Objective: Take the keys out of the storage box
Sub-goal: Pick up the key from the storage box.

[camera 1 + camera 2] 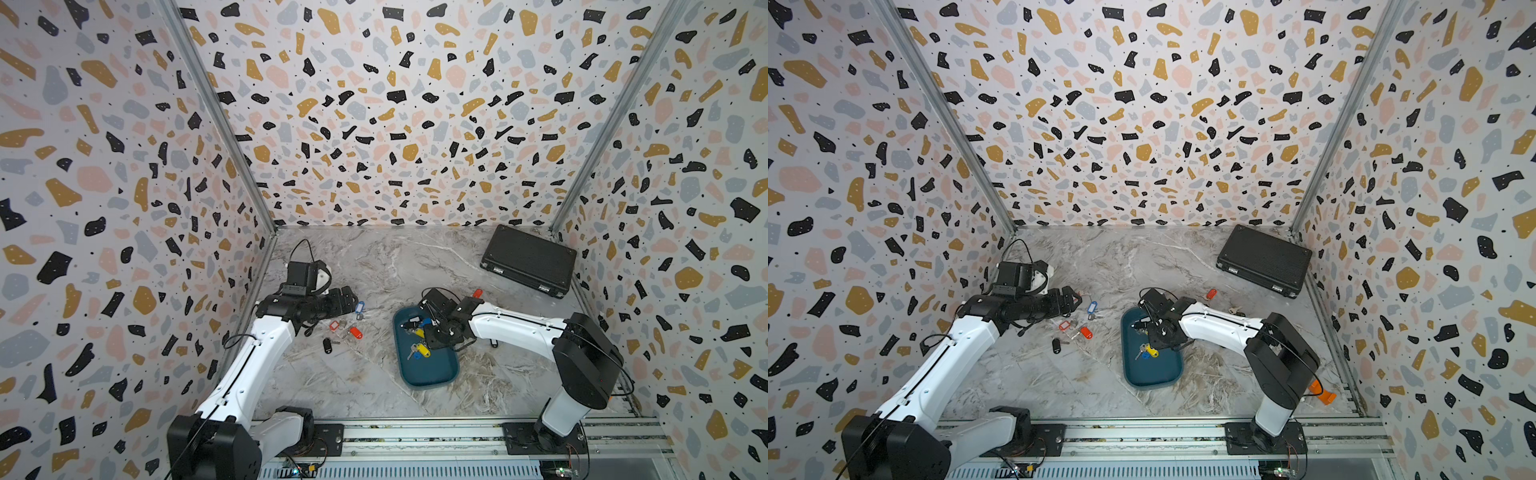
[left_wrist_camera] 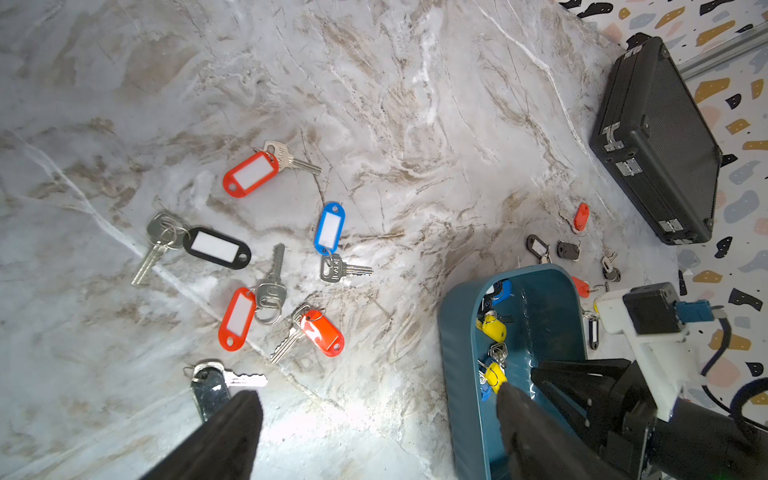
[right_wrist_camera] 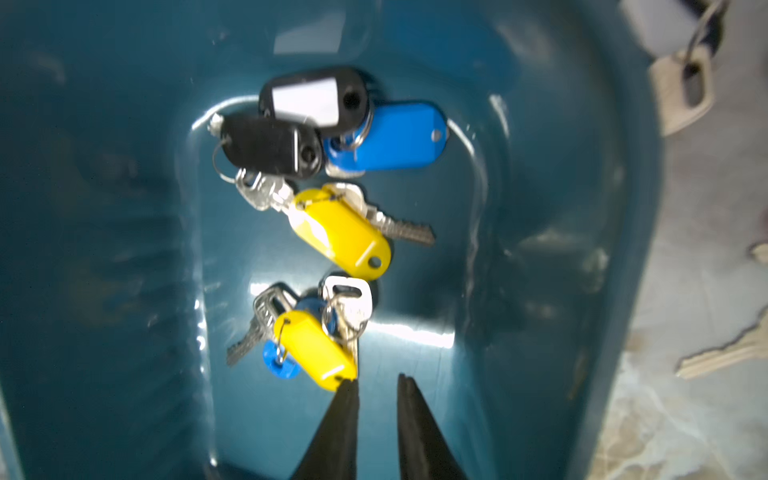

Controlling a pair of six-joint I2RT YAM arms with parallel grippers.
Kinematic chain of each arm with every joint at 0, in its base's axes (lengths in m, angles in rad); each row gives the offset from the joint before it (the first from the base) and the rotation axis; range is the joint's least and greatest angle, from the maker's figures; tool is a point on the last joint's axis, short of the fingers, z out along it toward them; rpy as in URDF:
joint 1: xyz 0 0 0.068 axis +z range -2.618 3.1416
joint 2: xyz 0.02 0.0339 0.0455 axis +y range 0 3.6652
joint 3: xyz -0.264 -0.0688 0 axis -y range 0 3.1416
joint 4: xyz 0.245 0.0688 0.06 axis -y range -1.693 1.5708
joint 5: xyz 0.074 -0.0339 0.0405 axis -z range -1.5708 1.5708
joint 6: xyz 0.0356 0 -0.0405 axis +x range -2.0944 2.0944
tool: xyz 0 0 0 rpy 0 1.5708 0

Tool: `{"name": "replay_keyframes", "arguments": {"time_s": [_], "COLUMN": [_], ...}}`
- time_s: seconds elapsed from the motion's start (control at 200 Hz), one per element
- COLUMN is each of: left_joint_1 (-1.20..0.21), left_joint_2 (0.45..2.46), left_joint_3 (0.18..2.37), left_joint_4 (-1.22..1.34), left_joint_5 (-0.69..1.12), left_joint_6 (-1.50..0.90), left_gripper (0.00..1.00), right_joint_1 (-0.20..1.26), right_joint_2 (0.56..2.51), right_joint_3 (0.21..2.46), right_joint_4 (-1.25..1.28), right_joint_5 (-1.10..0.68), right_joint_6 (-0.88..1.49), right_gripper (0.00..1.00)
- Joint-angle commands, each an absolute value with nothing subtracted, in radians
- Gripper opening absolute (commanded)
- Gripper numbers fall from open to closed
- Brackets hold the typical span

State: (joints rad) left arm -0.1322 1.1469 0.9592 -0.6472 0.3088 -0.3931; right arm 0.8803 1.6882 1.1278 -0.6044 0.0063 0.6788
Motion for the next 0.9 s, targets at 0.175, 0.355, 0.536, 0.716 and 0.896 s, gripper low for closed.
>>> {"name": "replay_keyframes", "arguments": {"time_s": [0.175, 0.355, 0.536, 0.716, 0.896], "left_joint_1": [-0.136, -0.137, -0.138, -0.14, -0.141], "left_joint_2": [1.157, 1.158, 1.159, 1.16, 1.163], "left_joint_3": [0.954, 0.954, 0.955, 0.954, 0.956], "left_joint_4": [-0.617, -0.616, -0.618, -0.618, -0.62], "left_joint_5": [0.318, 0.318, 0.318, 0.318, 0.318], "left_joint_6": [-0.383, -0.382, -0.382, -0.382, -0.382], "left_gripper": [0.92, 0.92, 0.92, 0.92, 0.92], "right_joint_1": [0.924, 0.944, 0.954, 0.959, 0.96], "right_joint_2": [1.718, 1.754, 1.791, 1.821, 1.846], "right_joint_3": [1.239, 1.274, 1.305, 1.318, 1.335], "right_joint_4": [-0.688, -0.7, -0.734, -0.738, -0.741], "right_joint_5": [-0.059, -0.062, -0.043, -0.042, -0.034], "right_joint_6": [0.666, 0.653, 0.645, 0.645, 0.642], "right_gripper": [0.37, 0.41, 0.34, 0.33, 0.29]}}
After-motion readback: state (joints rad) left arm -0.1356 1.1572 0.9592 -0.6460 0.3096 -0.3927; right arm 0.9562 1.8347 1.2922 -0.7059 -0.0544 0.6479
